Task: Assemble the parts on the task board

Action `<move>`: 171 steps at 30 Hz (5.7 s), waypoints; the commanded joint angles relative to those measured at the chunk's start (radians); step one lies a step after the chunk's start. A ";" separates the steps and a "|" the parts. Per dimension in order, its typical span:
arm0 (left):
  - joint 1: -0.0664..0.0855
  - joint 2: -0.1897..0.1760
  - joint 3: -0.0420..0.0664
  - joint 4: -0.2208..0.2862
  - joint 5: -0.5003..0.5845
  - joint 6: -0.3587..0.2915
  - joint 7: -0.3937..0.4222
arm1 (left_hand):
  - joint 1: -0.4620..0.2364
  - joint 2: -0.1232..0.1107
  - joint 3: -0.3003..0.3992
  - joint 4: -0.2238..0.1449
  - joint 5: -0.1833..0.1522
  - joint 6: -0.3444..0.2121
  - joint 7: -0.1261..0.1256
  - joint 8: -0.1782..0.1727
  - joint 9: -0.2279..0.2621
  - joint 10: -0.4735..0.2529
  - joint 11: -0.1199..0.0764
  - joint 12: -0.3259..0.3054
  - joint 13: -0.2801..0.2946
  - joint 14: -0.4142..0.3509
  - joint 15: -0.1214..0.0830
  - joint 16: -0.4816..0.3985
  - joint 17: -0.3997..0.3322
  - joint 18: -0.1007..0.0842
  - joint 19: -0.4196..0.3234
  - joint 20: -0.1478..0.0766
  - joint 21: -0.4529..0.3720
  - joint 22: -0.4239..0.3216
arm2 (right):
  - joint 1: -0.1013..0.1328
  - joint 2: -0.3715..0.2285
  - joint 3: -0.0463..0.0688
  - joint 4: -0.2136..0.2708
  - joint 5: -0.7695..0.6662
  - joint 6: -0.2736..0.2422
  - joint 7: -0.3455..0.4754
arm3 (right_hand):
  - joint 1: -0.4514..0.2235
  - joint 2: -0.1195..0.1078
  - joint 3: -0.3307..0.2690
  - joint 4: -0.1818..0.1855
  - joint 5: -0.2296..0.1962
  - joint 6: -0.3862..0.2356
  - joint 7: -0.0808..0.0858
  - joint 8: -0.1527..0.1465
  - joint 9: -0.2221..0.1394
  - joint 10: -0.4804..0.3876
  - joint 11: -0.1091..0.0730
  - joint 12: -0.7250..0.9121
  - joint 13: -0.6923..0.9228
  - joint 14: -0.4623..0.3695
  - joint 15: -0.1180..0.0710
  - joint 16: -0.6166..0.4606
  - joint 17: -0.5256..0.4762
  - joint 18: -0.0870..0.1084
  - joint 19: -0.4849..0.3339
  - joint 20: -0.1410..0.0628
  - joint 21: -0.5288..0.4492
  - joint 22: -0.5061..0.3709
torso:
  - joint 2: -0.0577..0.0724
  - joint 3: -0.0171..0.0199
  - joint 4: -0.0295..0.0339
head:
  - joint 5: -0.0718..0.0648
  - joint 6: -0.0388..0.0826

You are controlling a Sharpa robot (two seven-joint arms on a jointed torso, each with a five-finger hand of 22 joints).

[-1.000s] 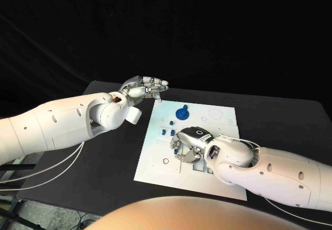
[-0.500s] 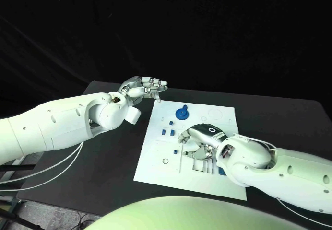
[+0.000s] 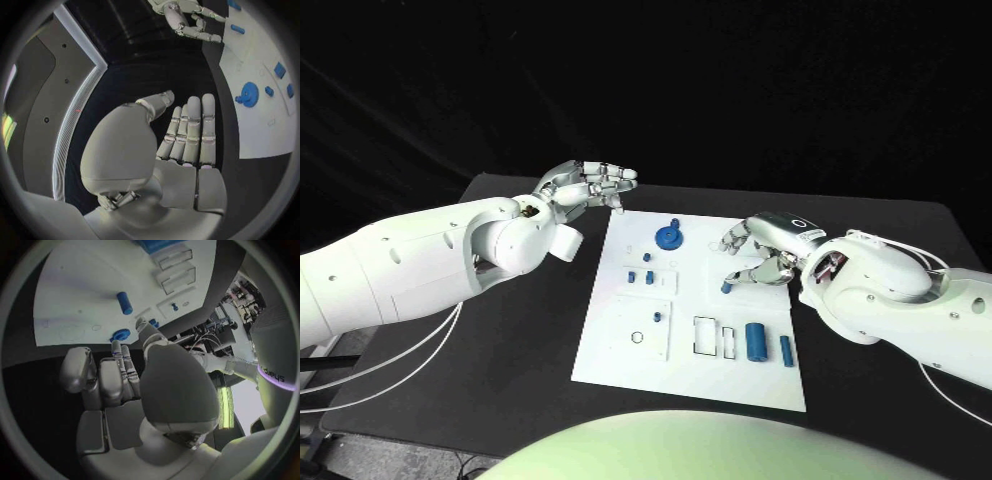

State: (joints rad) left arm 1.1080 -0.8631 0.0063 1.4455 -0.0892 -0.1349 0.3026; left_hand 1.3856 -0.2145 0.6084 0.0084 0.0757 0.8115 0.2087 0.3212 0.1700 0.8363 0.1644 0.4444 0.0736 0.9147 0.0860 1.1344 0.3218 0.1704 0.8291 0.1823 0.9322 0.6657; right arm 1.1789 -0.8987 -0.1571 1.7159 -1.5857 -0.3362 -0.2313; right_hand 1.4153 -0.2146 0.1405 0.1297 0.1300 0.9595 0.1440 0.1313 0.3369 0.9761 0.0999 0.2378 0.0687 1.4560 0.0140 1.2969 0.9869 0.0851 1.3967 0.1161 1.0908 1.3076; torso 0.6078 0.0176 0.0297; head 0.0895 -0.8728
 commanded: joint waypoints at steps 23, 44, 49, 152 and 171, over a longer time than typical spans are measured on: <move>0.000 -0.002 0.001 -0.001 -0.002 0.018 0.005 | 0.009 0.003 -0.008 0.000 0.004 -0.009 0.017 -0.004 -0.001 -0.009 0.001 0.003 -0.001 -0.001 0.003 -0.003 -0.002 0.014 0.007 -0.002 -0.006 -0.002 | -0.044 0.046 -0.005 -0.053 -0.012 0.125 -0.014 | 0.140 0.056 0.025 0.159 0.006 0.039 0.002 0.008 -0.002 0.114 -0.013 0.008 -0.006 0.010 -0.011 0.034 0.025 -0.007 0.031 -0.010 0.055 0.150 | 0.002 0.0005 0.0019 | -0.004 0.000; 0.000 -0.004 0.001 0.000 -0.002 0.019 0.001 | 0.009 0.004 -0.010 0.001 0.004 -0.008 0.016 -0.003 -0.001 -0.011 0.001 0.006 -0.001 -0.001 0.003 -0.004 -0.003 0.014 0.008 -0.002 -0.008 -0.003 | -0.053 0.055 -0.006 -0.061 -0.035 0.067 -0.016 | 0.079 0.014 0.413 0.072 0.001 0.157 -0.018 0.048 0.025 0.309 -0.042 -0.130 0.002 0.016 -0.032 0.059 0.049 -0.022 0.061 -0.029 0.146 0.181 | 0.001 -0.0003 0.0013 | -0.005 0.000; 0.000 -0.005 0.001 -0.001 -0.002 0.018 0.001 | 0.009 0.005 -0.011 0.001 0.004 -0.008 0.016 -0.003 -0.001 -0.012 0.001 0.007 -0.001 -0.001 0.003 -0.004 -0.003 0.014 0.008 -0.002 -0.009 -0.003 | -0.048 0.038 -0.004 -0.033 -0.024 0.021 -0.015 | 0.058 0.012 0.439 0.034 0.000 0.164 -0.021 0.064 0.040 0.332 -0.047 -0.137 0.004 0.017 -0.037 0.062 0.053 -0.026 0.068 -0.034 0.167 0.186 | 0.001 -0.0001 0.0008 | -0.004 0.000; 0.000 0.016 0.001 -0.007 -0.006 0.035 -0.008 | 0.010 0.007 -0.015 0.001 0.004 -0.010 0.016 -0.001 -0.001 -0.017 0.001 0.013 0.000 -0.002 0.003 -0.004 -0.005 0.014 0.010 -0.001 -0.012 -0.006 | -0.154 0.280 -0.018 0.002 -0.094 0.005 -0.004 | -0.014 0.006 -0.003 0.028 0.004 -0.043 0.017 -0.034 0.010 0.085 -0.003 -0.109 -0.001 -0.019 -0.001 -0.006 -0.085 0.010 -0.003 -0.001 -0.046 0.124 | 0.000 -0.0001 0.0002 | 0.022 0.000; 0.000 0.017 0.000 -0.014 -0.005 0.032 -0.006 | 0.010 0.007 -0.016 0.001 0.004 -0.010 0.016 -0.001 -0.001 -0.019 0.001 0.015 0.000 -0.002 0.003 -0.004 -0.006 0.014 0.010 -0.001 -0.013 -0.006 | -0.014 -0.105 -0.005 0.105 0.411 -0.054 -0.055 | -0.083 0.067 -0.201 0.161 0.000 0.042 -0.028 0.060 0.035 0.382 -0.066 0.168 0.196 0.029 -0.050 0.094 0.095 -0.028 0.082 -0.046 0.175 0.190 | -0.013 -0.0057 -0.0177 | -0.086 0.000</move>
State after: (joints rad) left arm 1.1073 -0.8481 0.0056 1.4302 -0.0925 -0.1159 0.2897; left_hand 1.3896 -0.2106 0.5961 0.0097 0.0757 0.8078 0.2050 0.3212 0.1700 0.8256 0.1679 0.4559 0.0736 0.9147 0.0859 1.1344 0.3178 0.1703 0.8327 0.1787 0.9238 0.6610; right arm 1.1651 -0.9989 -0.1610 1.8189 -1.3270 -0.4016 -0.2485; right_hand 1.3412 -0.1450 -0.0513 0.2900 0.1338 1.0022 0.1216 0.1859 0.3693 1.3472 0.0399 0.3933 0.2488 1.4667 -0.0331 1.3883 1.0796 0.0684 1.4668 0.0769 1.2596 1.3080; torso 0.5988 0.0133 0.0171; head 0.0203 -0.8728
